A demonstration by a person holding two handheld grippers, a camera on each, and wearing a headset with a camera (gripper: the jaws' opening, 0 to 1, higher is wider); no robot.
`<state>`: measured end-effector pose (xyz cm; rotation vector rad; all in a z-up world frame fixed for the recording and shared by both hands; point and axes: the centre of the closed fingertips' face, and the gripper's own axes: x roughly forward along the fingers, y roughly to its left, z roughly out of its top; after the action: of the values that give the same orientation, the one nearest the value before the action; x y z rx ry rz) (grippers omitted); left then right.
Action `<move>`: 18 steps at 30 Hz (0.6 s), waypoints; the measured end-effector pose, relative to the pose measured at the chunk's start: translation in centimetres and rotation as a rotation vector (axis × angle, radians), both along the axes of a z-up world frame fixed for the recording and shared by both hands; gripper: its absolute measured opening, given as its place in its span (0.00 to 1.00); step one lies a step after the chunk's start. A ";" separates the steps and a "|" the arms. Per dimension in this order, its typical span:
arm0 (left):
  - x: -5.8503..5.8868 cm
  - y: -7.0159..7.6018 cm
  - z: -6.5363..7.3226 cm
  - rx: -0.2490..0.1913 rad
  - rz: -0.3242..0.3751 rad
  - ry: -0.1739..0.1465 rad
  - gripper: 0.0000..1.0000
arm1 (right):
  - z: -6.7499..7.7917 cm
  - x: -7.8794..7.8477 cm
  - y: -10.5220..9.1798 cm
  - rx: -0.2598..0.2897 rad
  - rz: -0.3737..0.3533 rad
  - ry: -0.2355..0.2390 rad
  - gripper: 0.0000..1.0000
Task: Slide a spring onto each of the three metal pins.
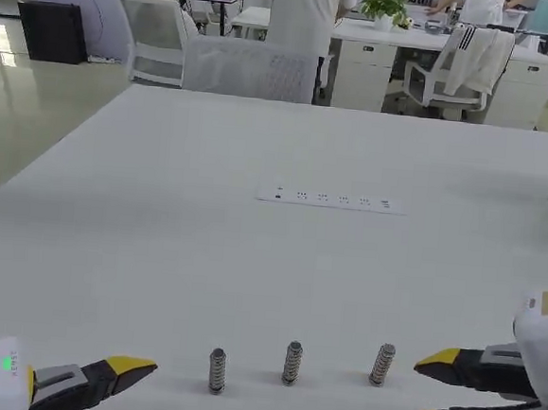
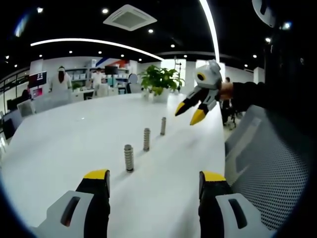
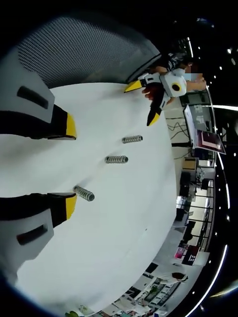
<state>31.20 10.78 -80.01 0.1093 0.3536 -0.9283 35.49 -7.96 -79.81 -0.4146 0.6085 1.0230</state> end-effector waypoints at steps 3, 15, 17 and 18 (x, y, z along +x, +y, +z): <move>0.0 0.0 0.0 -0.001 0.002 0.002 0.70 | -0.2 0.1 -0.4 0.018 0.004 -0.023 0.48; 0.1 0.1 -0.4 0.000 0.008 0.017 0.71 | -1.6 0.0 -1.1 0.058 0.009 -0.043 0.64; 0.1 0.1 -0.5 0.000 0.009 0.020 0.72 | -1.7 0.1 -1.2 0.064 0.009 -0.044 0.66; 0.1 0.1 -0.5 0.001 0.009 0.021 0.72 | -1.7 0.1 -1.2 0.065 0.010 -0.046 0.67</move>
<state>31.34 10.93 -80.53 0.0987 0.3738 -0.9209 35.54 -9.12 -81.50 -0.3832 0.5311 1.0370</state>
